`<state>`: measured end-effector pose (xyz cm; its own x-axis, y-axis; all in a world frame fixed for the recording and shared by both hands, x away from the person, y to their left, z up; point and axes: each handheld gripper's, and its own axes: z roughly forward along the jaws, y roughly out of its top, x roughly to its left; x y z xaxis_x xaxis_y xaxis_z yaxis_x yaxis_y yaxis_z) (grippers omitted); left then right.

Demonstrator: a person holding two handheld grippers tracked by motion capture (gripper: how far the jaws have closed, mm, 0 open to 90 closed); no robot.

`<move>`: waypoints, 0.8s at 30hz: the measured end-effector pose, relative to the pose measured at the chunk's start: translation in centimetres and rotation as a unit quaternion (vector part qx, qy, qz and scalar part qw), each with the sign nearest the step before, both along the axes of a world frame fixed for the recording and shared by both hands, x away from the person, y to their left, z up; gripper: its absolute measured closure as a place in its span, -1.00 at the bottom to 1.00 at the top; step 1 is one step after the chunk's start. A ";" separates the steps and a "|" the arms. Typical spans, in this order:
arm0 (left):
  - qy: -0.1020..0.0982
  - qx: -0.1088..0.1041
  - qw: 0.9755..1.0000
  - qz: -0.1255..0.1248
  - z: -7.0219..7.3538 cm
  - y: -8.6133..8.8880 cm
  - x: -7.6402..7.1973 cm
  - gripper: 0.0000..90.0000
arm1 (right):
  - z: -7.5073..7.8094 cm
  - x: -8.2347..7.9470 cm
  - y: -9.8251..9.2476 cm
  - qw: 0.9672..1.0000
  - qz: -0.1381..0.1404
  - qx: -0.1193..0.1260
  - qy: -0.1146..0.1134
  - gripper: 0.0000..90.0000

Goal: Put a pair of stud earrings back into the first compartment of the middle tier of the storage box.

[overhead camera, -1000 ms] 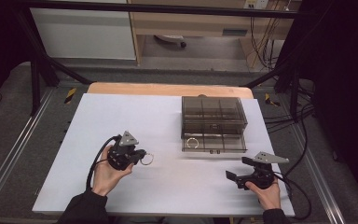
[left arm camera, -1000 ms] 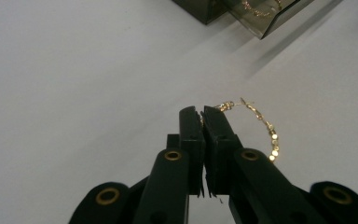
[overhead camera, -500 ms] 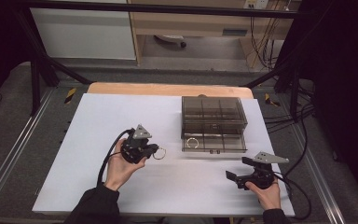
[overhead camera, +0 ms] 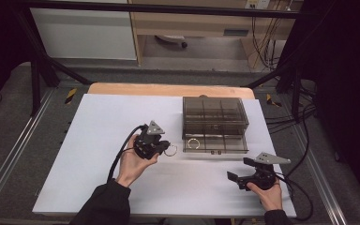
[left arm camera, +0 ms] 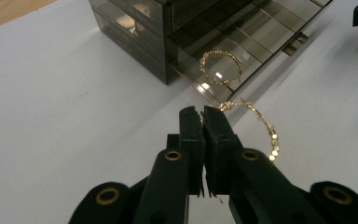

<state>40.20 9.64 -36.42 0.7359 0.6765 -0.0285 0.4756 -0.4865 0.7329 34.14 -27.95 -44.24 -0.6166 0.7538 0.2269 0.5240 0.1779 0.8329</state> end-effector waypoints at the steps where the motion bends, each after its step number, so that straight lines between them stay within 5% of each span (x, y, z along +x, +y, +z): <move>1: 0.000 0.000 1.000 -0.001 0.0 -0.2 0.1 0.92 | 0.0 0.0 0.0 1.000 0.000 0.000 0.000 -0.99; 24: -0.004 0.000 1.000 -0.006 -0.3 -5.2 2.2 0.92 | 0.0 0.0 0.0 1.000 0.001 0.001 0.000 -0.99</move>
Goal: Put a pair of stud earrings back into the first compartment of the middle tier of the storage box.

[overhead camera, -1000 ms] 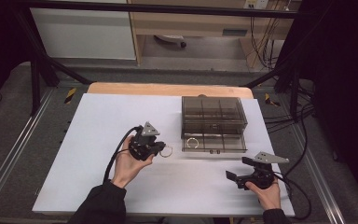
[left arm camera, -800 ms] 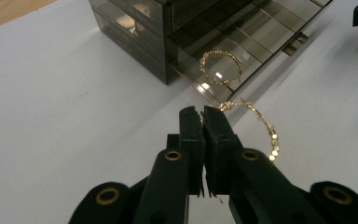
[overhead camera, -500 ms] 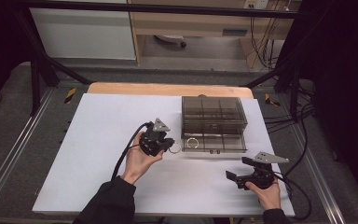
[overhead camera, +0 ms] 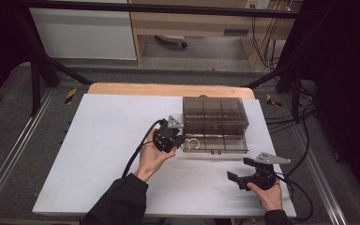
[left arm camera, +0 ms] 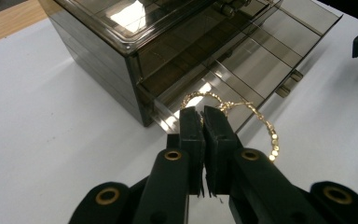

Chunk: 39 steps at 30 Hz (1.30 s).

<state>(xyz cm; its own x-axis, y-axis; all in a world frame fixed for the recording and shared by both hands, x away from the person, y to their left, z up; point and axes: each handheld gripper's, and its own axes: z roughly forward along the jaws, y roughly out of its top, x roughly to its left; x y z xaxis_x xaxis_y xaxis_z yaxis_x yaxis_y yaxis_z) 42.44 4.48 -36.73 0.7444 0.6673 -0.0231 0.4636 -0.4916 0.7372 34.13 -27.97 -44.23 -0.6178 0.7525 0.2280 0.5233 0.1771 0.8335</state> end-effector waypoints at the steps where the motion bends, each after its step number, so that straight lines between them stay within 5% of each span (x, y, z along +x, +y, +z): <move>1: -0.001 0.001 1.000 0.000 -0.1 -0.2 0.1 0.92 | 0.0 0.0 0.0 1.000 0.000 0.000 0.000 -0.99; 28: -0.003 0.034 0.999 0.009 -2.9 -3.4 3.0 0.91 | 0.0 0.0 0.0 1.000 0.001 0.004 -0.002 -0.99; 35: -0.007 0.025 1.000 0.002 -2.4 -3.3 2.5 0.86 | 0.0 0.0 0.0 1.000 0.001 0.004 -0.001 -0.99; 39: -0.010 0.014 1.000 -0.002 -1.3 -2.6 1.8 0.68 | 0.0 0.0 0.0 1.000 0.001 0.004 -0.001 -0.99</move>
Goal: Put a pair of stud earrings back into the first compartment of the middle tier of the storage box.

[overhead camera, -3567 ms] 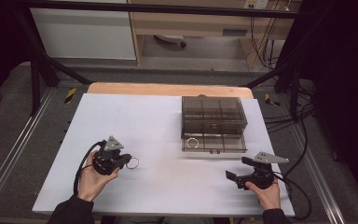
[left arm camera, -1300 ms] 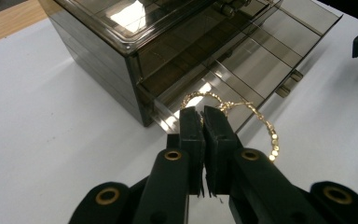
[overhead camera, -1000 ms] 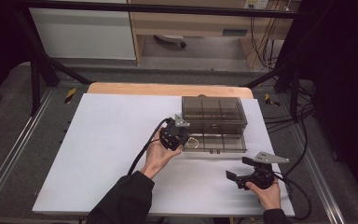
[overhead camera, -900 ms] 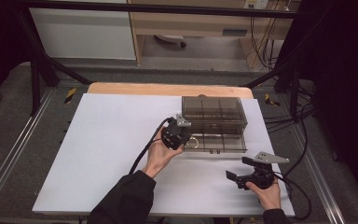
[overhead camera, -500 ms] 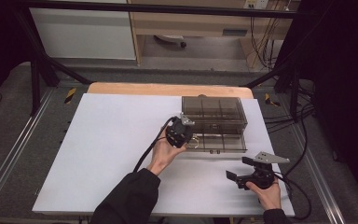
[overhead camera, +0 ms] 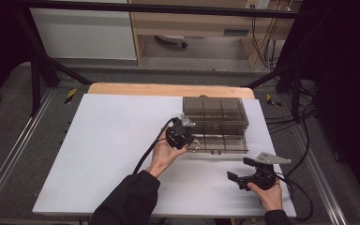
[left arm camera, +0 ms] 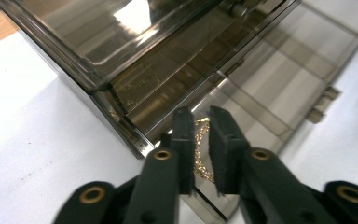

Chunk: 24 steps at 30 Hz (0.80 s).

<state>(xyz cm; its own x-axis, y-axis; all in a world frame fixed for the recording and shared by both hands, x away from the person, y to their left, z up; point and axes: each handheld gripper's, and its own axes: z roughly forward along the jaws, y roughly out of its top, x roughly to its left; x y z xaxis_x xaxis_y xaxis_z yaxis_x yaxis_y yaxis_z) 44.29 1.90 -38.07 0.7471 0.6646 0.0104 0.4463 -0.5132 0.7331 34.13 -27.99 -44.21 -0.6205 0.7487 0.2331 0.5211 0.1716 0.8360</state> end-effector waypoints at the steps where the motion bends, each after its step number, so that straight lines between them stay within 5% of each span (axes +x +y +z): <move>1: 0.002 -0.003 1.000 -0.002 0.3 0.3 -0.2 0.62 | 0.0 0.0 0.0 1.000 -0.001 0.000 0.001 -0.99; 9: 0.001 -0.017 1.000 -0.009 1.1 3.5 -1.9 0.18 | 0.0 0.0 0.0 1.000 -0.001 -0.001 -0.001 -0.99; 14: -0.002 -0.007 1.000 -0.010 0.6 6.2 -2.6 -0.12 | 0.0 0.0 0.0 1.000 -0.001 -0.002 0.002 -0.99; 24: -0.002 -0.019 0.999 0.031 -1.1 12.6 -3.6 -0.48 | -0.1 0.0 0.1 1.000 -0.002 -0.007 0.002 -0.99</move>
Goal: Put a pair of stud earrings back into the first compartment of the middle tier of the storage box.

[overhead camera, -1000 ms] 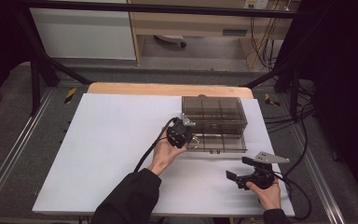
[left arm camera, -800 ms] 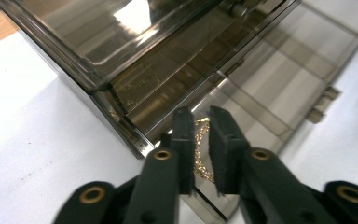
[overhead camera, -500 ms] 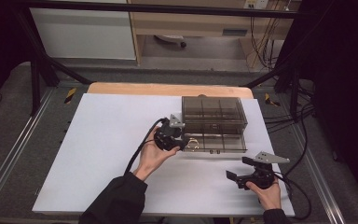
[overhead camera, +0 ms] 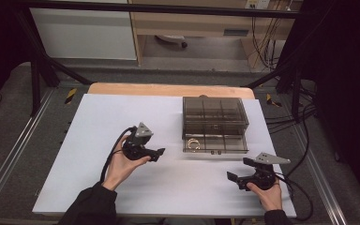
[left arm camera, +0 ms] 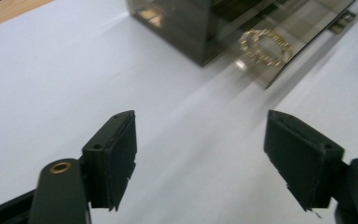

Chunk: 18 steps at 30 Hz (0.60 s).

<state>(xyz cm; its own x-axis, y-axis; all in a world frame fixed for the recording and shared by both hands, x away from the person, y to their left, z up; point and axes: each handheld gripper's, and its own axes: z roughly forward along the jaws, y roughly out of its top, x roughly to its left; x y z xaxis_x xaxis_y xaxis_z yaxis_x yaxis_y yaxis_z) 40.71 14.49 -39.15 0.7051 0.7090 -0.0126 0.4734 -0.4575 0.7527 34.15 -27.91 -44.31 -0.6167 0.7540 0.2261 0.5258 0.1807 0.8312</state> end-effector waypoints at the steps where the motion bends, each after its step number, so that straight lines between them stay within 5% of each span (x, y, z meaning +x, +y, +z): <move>1: 0.000 -0.004 1.000 0.002 -0.2 0.7 -0.1 -0.51 | 0.0 0.0 0.0 1.000 -0.001 0.000 0.000 -0.99; 10: 0.004 -0.025 0.999 0.041 -2.0 6.2 -1.9 -0.59 | -0.1 0.0 0.0 1.000 -0.004 -0.002 0.004 -0.99; 18: 0.005 -0.019 0.999 0.049 -3.3 9.6 -3.8 -0.65 | -0.2 0.0 0.0 1.000 -0.006 -0.007 0.006 -0.99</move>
<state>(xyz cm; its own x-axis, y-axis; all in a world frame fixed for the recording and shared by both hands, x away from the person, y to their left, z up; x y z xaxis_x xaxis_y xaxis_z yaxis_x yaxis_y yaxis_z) 36.93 24.09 -42.50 0.6316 0.7739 -0.0475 0.5222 -0.3793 0.7638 34.16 -27.90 -44.53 -0.6054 0.7643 0.2221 0.5373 0.1865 0.8225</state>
